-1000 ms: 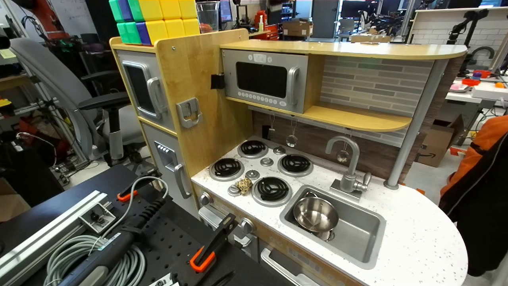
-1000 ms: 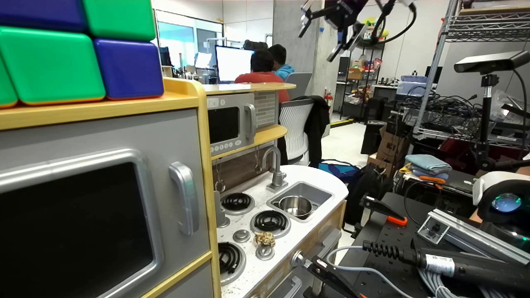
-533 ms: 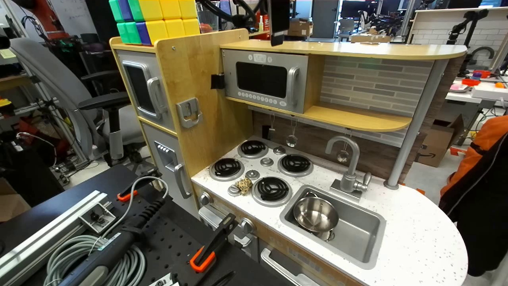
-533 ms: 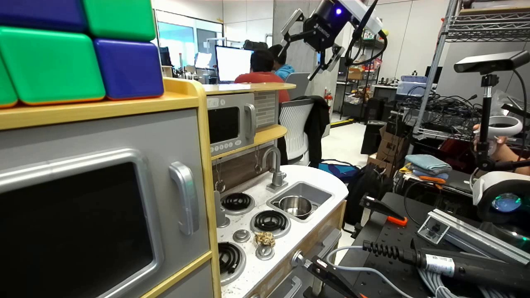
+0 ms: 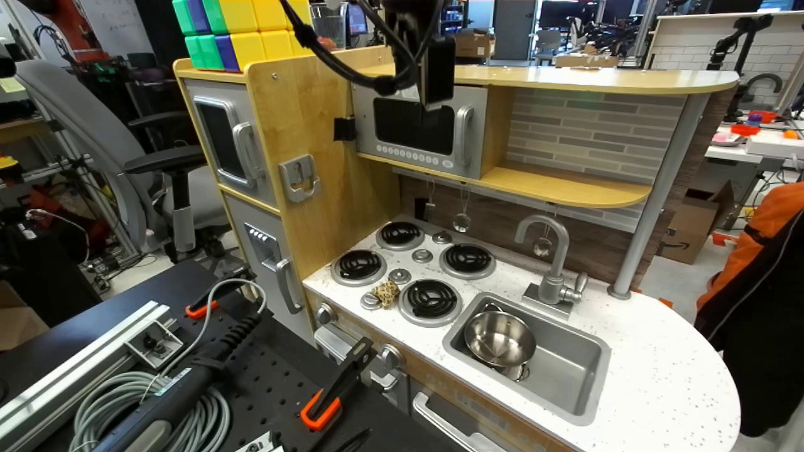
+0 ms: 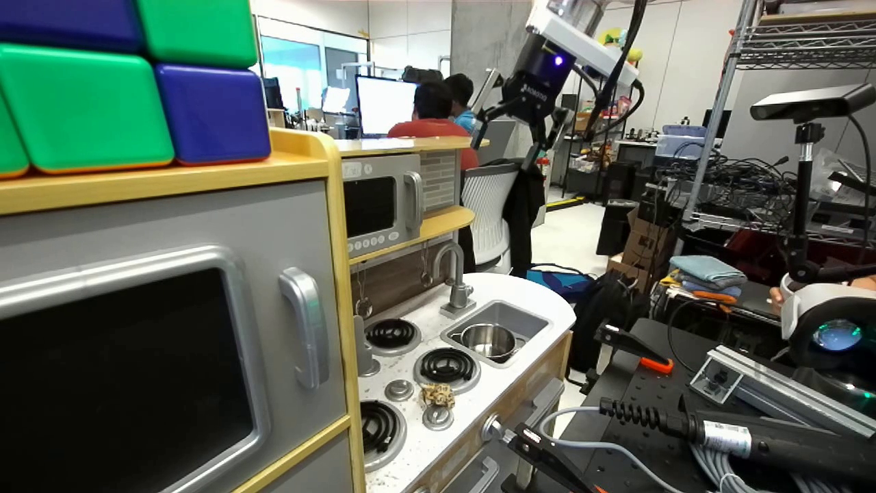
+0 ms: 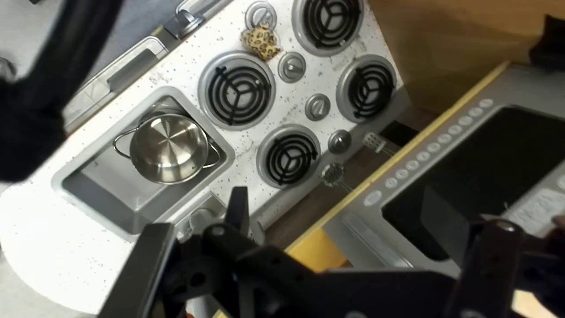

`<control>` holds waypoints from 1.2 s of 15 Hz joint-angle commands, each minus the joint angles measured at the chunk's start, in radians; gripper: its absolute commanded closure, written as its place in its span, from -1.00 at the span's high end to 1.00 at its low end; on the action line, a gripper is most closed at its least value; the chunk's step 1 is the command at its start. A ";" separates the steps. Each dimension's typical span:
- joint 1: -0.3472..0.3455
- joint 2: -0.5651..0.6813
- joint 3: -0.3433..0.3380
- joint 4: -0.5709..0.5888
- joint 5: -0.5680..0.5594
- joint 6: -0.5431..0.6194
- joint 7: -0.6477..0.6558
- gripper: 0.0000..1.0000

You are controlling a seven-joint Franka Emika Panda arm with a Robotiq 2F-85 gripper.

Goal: Remove the brown object from the stove and put it inside the silver pot in the sink

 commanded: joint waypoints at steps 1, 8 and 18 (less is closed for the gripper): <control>0.003 0.117 0.036 0.009 0.018 0.070 -0.074 1.00; 0.019 0.407 0.124 0.040 -0.028 0.315 0.004 1.00; 0.069 0.598 0.134 0.074 -0.122 0.436 0.112 1.00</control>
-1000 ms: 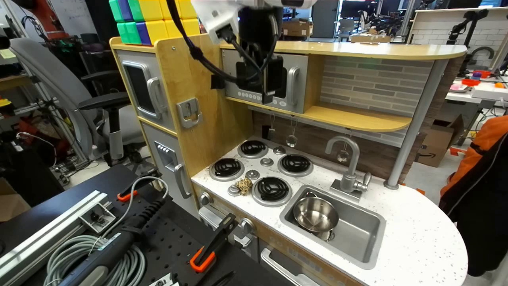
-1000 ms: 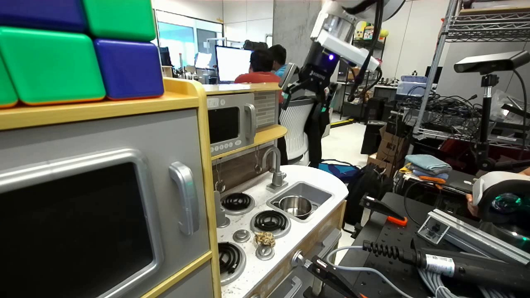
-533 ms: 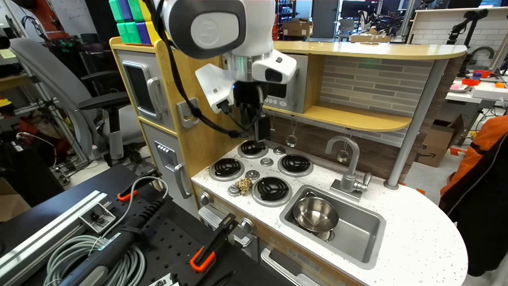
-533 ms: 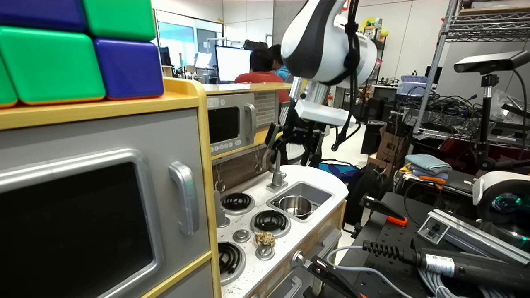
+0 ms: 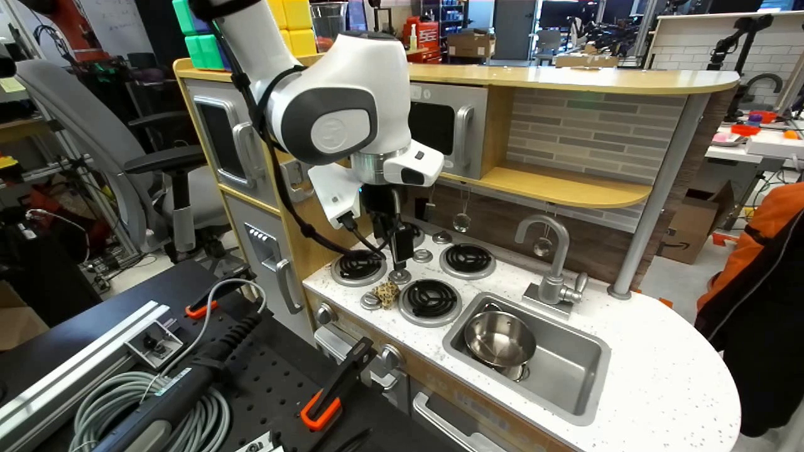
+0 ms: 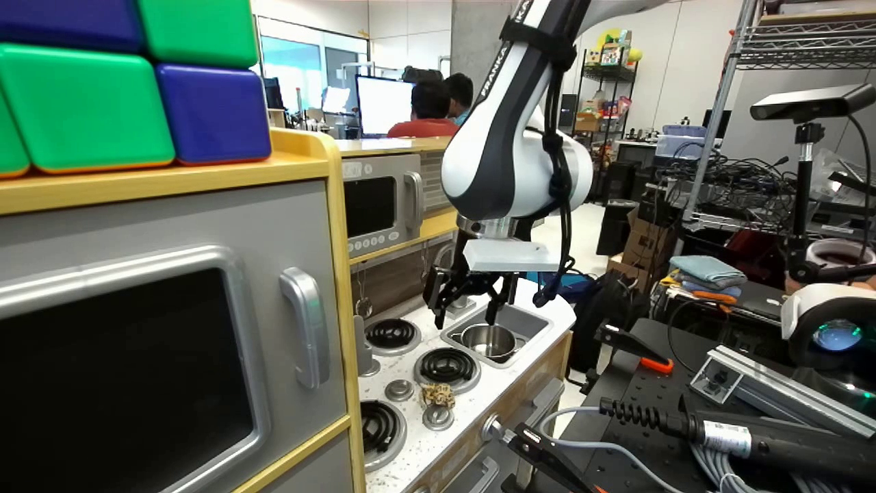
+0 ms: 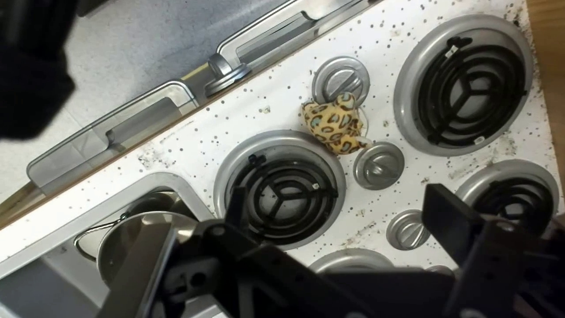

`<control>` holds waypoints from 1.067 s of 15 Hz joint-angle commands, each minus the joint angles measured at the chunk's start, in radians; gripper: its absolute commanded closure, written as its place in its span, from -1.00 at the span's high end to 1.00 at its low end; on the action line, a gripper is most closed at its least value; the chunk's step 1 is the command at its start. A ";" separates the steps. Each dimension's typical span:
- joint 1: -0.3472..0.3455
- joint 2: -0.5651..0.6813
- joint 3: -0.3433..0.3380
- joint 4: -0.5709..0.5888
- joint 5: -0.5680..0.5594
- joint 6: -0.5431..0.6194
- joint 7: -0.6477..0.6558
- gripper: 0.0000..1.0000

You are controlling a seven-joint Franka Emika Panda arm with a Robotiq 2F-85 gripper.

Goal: Remove the brown object from the stove and put it inside the silver pot in the sink

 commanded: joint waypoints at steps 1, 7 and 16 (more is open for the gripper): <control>-0.014 0.002 0.011 0.004 -0.025 0.000 0.020 1.00; 0.005 0.062 0.000 0.038 -0.031 0.020 0.042 1.00; 0.094 0.333 -0.026 0.226 -0.006 0.110 0.193 1.00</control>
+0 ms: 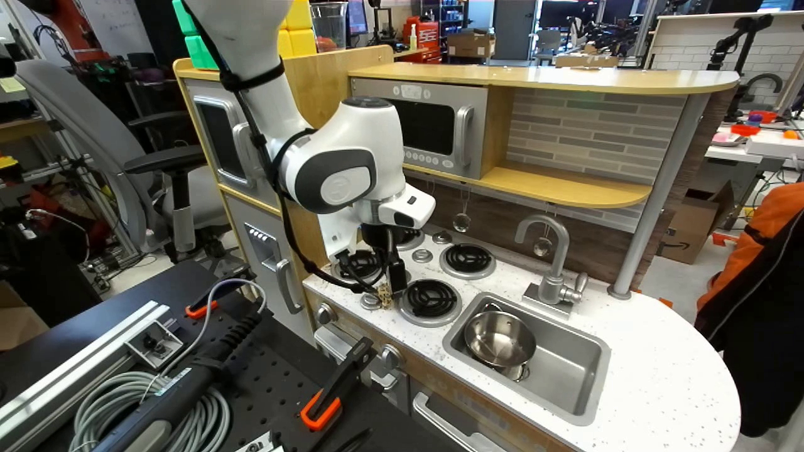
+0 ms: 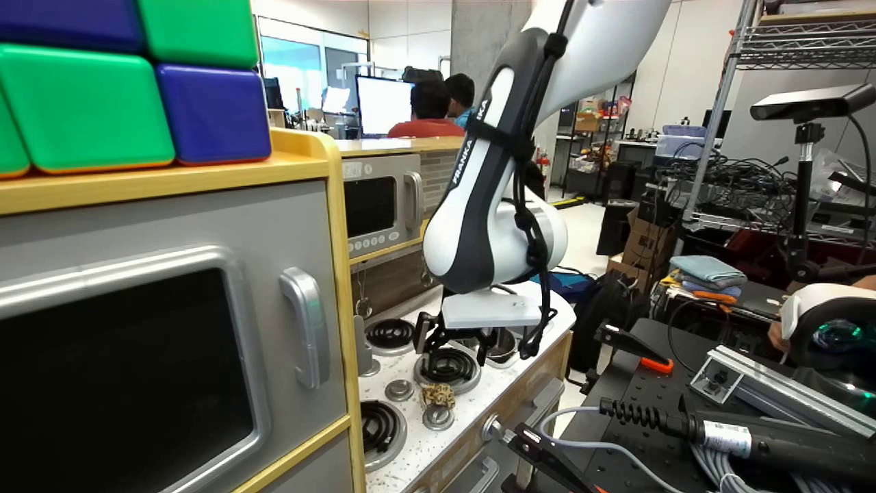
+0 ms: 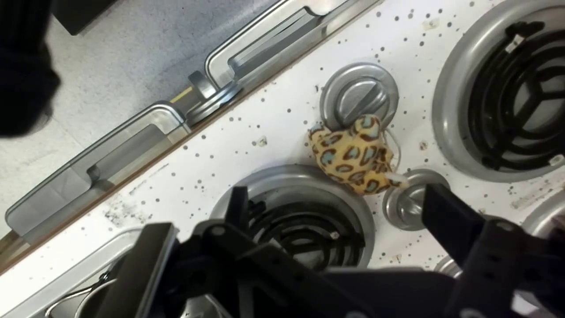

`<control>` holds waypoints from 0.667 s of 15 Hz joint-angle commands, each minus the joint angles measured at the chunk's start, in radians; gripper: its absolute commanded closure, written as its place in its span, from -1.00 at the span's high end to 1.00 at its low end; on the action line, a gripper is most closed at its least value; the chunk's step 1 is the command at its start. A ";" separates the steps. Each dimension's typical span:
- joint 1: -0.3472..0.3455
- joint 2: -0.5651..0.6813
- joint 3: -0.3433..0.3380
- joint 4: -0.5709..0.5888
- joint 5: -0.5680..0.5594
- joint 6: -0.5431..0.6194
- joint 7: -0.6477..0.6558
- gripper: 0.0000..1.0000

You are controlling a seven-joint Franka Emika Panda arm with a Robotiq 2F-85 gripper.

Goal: Remove the brown object from the stove and put it inside the silver pot in the sink

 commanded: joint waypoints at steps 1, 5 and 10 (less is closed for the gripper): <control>0.042 0.115 -0.012 0.109 -0.004 0.023 0.065 1.00; 0.065 0.192 -0.014 0.183 -0.003 0.041 0.088 0.91; 0.069 0.251 -0.030 0.243 0.003 0.030 0.111 0.03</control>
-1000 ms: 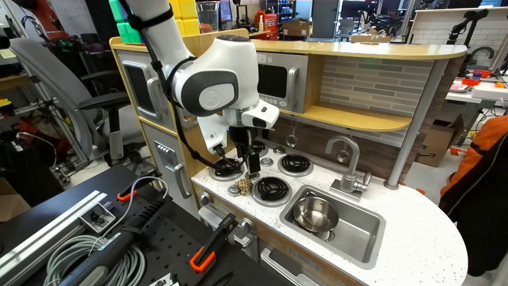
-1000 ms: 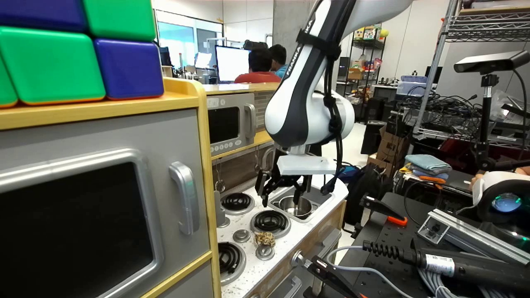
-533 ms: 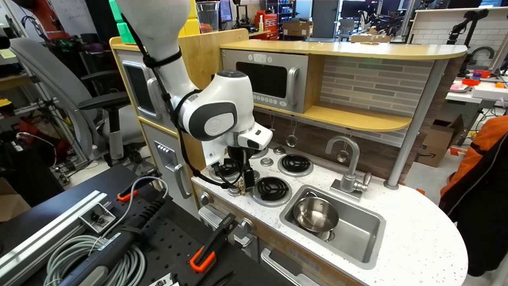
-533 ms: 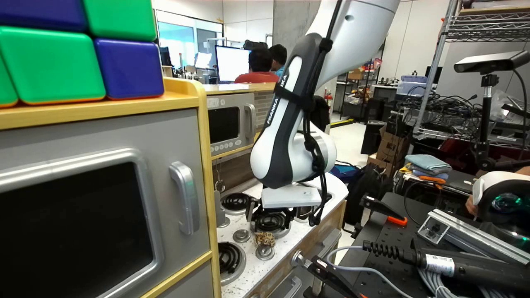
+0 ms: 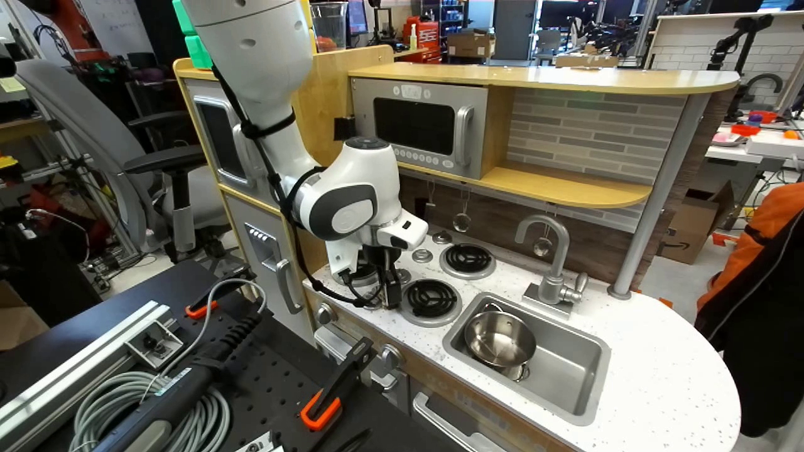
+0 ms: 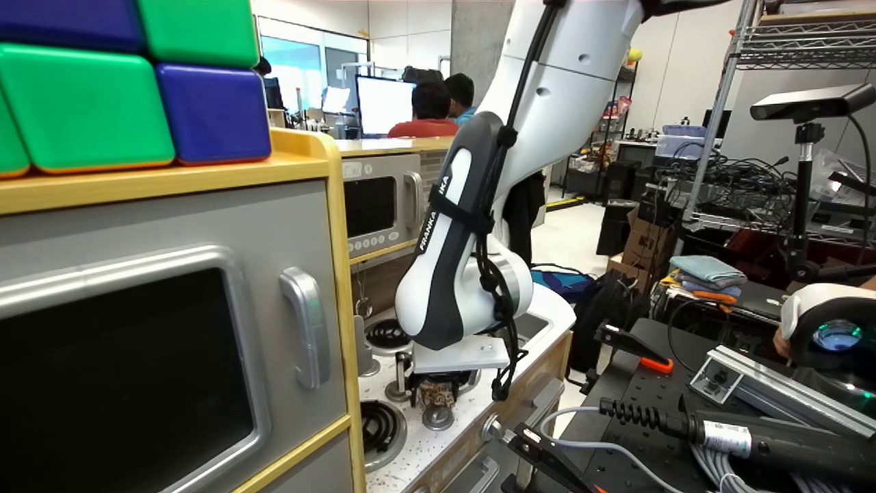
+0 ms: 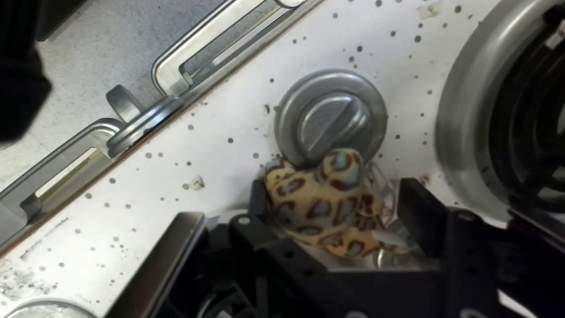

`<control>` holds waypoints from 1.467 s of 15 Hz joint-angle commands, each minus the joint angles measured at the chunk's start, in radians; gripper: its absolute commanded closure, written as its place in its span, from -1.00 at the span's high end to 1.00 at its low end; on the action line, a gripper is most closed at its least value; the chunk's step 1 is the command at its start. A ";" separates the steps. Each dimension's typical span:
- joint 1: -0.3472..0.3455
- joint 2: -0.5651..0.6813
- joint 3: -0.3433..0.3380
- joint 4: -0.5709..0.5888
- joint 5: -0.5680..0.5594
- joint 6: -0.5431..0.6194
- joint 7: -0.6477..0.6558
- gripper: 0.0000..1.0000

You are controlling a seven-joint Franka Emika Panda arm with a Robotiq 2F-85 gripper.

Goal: Remove the brown object from the stove and put it inside the silver pot in the sink

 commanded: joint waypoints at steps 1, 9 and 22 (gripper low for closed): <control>0.007 0.043 -0.017 0.047 0.006 0.015 0.030 -0.10; -0.117 -0.104 0.041 -0.076 0.045 0.135 0.008 -1.00; -0.217 -0.097 -0.087 0.004 0.167 0.113 0.135 -0.47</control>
